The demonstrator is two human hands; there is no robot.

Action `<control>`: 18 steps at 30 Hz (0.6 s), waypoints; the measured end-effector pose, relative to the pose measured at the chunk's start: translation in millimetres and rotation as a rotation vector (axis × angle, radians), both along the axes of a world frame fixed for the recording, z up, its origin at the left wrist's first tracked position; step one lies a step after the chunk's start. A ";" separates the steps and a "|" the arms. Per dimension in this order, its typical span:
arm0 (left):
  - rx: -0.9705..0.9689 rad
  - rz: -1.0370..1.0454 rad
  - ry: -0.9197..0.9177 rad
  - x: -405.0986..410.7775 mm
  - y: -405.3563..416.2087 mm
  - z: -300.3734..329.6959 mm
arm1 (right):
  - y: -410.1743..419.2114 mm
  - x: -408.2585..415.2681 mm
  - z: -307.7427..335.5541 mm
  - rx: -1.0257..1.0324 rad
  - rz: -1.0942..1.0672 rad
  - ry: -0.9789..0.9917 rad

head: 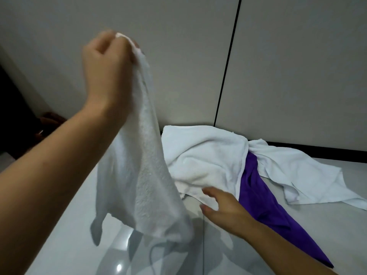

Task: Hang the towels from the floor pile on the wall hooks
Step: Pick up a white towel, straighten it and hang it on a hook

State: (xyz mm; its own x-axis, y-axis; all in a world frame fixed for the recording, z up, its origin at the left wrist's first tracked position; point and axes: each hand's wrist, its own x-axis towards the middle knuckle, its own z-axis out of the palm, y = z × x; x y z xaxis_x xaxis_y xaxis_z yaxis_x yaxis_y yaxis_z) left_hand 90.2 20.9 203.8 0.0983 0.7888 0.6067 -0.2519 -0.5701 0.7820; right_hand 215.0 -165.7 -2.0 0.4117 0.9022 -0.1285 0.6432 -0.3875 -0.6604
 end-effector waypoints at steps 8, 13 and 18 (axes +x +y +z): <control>0.289 -0.125 0.559 2.0 -34.4 -21.5 | 49.3 -59.1 115.1 0.780 0.019 0.260; 0.376 -0.178 0.580 1.1 -40.2 -19.6 | 52.4 -67.6 127.2 1.055 -0.215 0.097; 0.424 -0.203 0.575 2.9 -44.3 -20.4 | 50.1 -63.3 135.6 0.994 -0.239 0.127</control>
